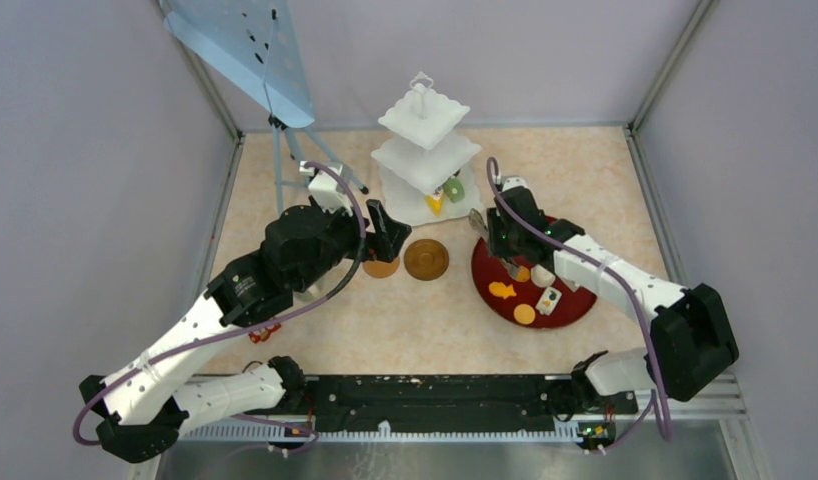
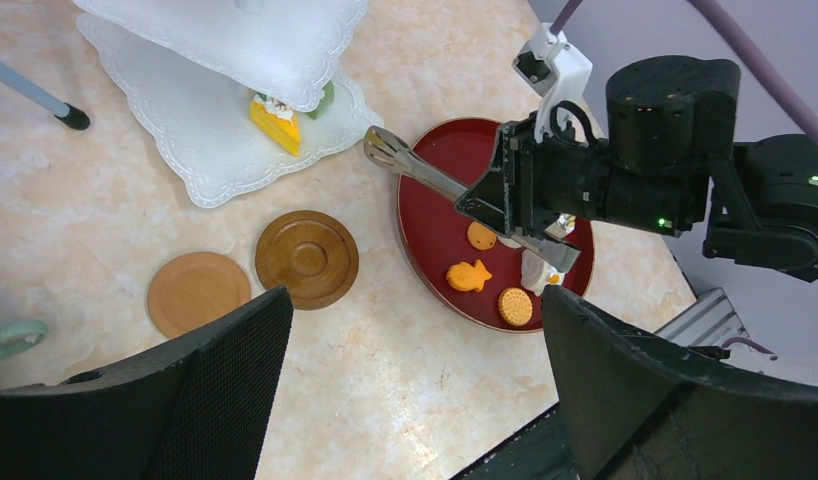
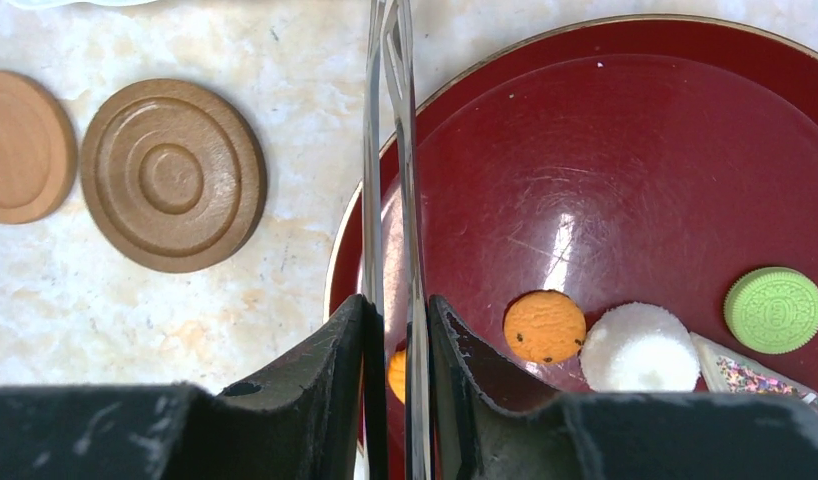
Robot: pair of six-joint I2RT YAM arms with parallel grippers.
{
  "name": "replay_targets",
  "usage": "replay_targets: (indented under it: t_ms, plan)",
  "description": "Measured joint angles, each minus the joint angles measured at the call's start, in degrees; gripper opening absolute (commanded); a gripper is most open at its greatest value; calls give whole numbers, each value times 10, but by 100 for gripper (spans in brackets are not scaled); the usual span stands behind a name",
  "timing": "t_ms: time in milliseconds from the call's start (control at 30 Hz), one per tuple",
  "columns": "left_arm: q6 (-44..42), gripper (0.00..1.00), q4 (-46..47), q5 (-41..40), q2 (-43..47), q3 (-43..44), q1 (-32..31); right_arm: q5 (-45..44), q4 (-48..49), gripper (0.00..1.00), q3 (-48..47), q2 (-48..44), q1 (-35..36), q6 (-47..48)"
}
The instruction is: Serve the afternoon tea
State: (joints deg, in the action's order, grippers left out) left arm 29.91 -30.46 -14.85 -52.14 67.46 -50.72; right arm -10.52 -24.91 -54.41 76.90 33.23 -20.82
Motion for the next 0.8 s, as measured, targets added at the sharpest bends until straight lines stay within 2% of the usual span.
replay_targets:
  t_ms: [500, 800]
  plan:
    - [0, 99, -1, -2, 0, 0, 0, -42, 64, 28, -9, 94, -33, 16]
    - [0, 99, -10, -9, 2, 0, 0, -50, 100, 28, -58, 148, -64, 46]
